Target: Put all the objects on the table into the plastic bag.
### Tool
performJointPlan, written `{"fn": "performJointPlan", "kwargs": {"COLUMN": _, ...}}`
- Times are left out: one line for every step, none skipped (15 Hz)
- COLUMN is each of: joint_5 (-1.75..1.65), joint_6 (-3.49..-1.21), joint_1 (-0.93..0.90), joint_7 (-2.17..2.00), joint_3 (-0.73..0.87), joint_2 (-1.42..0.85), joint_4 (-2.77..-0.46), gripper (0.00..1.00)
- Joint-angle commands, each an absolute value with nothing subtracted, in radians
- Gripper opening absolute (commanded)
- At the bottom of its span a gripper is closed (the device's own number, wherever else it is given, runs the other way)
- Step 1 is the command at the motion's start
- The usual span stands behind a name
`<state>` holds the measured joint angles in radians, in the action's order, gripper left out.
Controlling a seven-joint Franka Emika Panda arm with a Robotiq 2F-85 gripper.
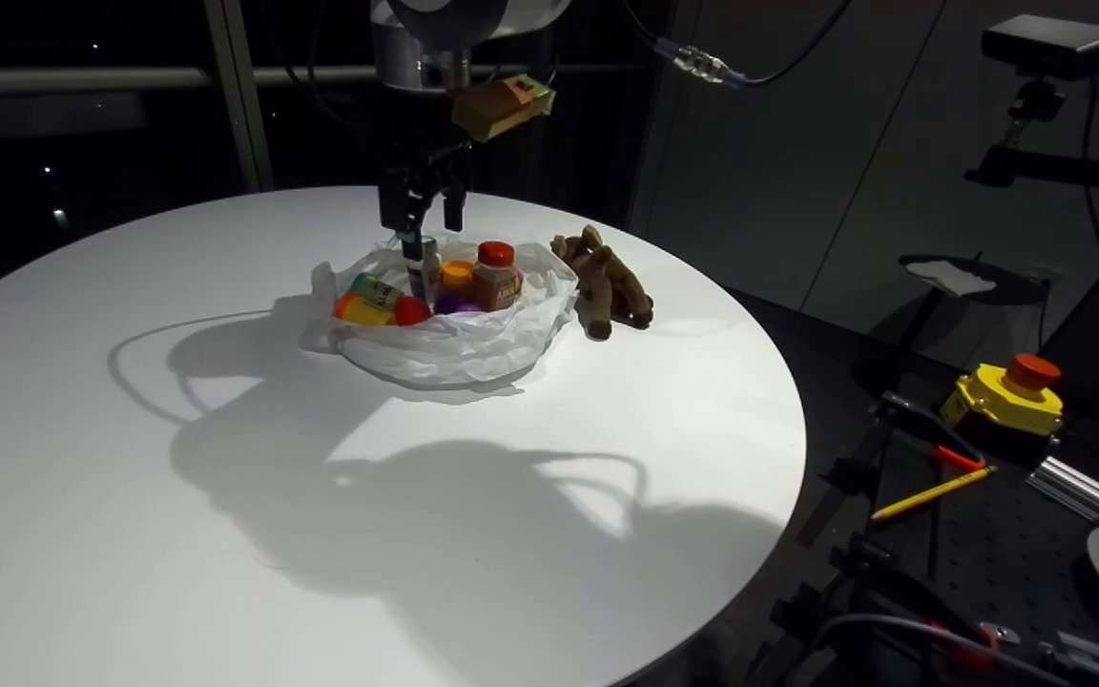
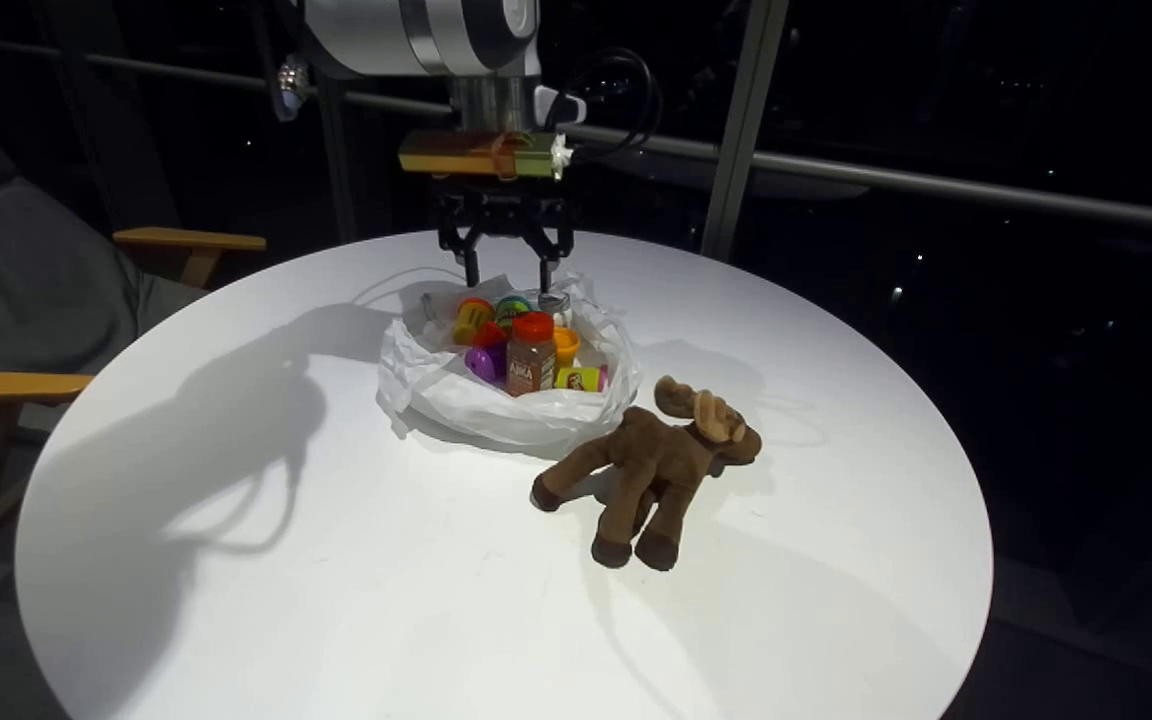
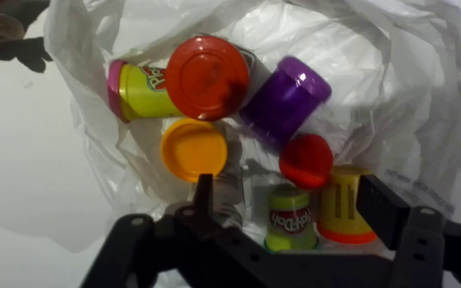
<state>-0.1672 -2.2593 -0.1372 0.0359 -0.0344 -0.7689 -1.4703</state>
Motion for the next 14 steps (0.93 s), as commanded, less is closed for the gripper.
{"fn": "performJointPlan", "kwargs": {"joint_5": -0.142, "joint_6": -2.289, "joint_1": -0.138, "joint_7": 0.047, "joint_3": -0.067, "joint_2": -0.691, "joint_4": -1.503, "gripper": 1.0}}
{"fn": "performJointPlan", "kwargs": {"joint_5": -0.137, "joint_6": -2.299, "joint_1": -0.137, "joint_7": 0.037, "joint_3": -0.072, "joint_2": -0.655, "joint_4": -1.53, "gripper": 1.0}}
{"fn": "performJointPlan", "kwargs": {"joint_5": -0.129, "joint_6": -2.304, "joint_1": -0.134, "joint_7": 0.026, "joint_3": -0.076, "joint_2": -0.622, "joint_4": -1.549, "gripper": 1.0}}
{"fn": "performJointPlan", "kwargs": {"joint_5": -0.115, "joint_6": -2.301, "joint_1": -0.129, "joint_7": 0.012, "joint_3": -0.078, "joint_2": -0.585, "joint_4": -1.575, "gripper": 1.0}}
{"fn": "performJointPlan", "kwargs": {"joint_5": -0.095, "joint_6": -2.289, "joint_1": -0.124, "joint_7": 0.0, "joint_3": -0.08, "joint_2": -0.542, "joint_4": -1.606, "gripper": 1.0}}
{"fn": "performJointPlan", "kwargs": {"joint_5": -0.077, "joint_6": -2.291, "joint_1": -0.118, "joint_7": -0.015, "joint_3": -0.076, "joint_2": -0.497, "joint_4": -1.641, "gripper": 0.99}}
{"fn": "performJointPlan", "kwargs": {"joint_5": -0.067, "joint_6": -2.297, "joint_1": -0.113, "joint_7": -0.029, "joint_3": -0.068, "joint_2": -0.45, "joint_4": -1.683, "gripper": 1.0}}
{"fn": "performJointPlan", "kwargs": {"joint_5": -0.054, "joint_6": -2.301, "joint_1": -0.103, "joint_7": -0.039, "joint_3": -0.063, "joint_2": -0.402, "joint_4": -1.725, "gripper": 1.0}}
{"fn": "performJointPlan", "kwargs": {"joint_5": -0.039, "joint_6": -2.29, "joint_1": -0.086, "joint_7": -0.039, "joint_3": -0.059, "joint_2": -0.355, "joint_4": -1.766, "gripper": 1.0}}
{"fn": "performJointPlan", "kwargs": {"joint_5": -0.015, "joint_6": -2.278, "joint_1": -0.068, "joint_7": -0.033, "joint_3": -0.058, "joint_2": -0.316, "joint_4": -1.797, "gripper": 1.0}}
{"fn": "performJointPlan", "kwargs": {"joint_5": 0.014, "joint_6": -2.272, "joint_1": -0.044, "joint_7": -0.023, "joint_3": -0.052, "joint_2": -0.281, "joint_4": -1.831, "gripper": 1.0}}
{"fn": "performJointPlan", "kwargs": {"joint_5": 0.043, "joint_6": -2.264, "joint_1": -0.022, "joint_7": -0.013, "joint_3": -0.046, "joint_2": -0.254, "joint_4": -1.857, "gripper": 1.0}}
{"fn": "performJointPlan", "kwargs": {"joint_5": 0.069, "joint_6": -2.255, "joint_1": -0.002, "joint_7": -0.008, "joint_3": -0.036, "joint_2": -0.237, "joint_4": -1.878, "gripper": 1.0}}
{"fn": "performJointPlan", "kwargs": {"joint_5": 0.097, "joint_6": -2.248, "joint_1": 0.02, "joint_7": -0.002, "joint_3": -0.025, "joint_2": -0.224, "joint_4": -1.903, "gripper": 1.0}}
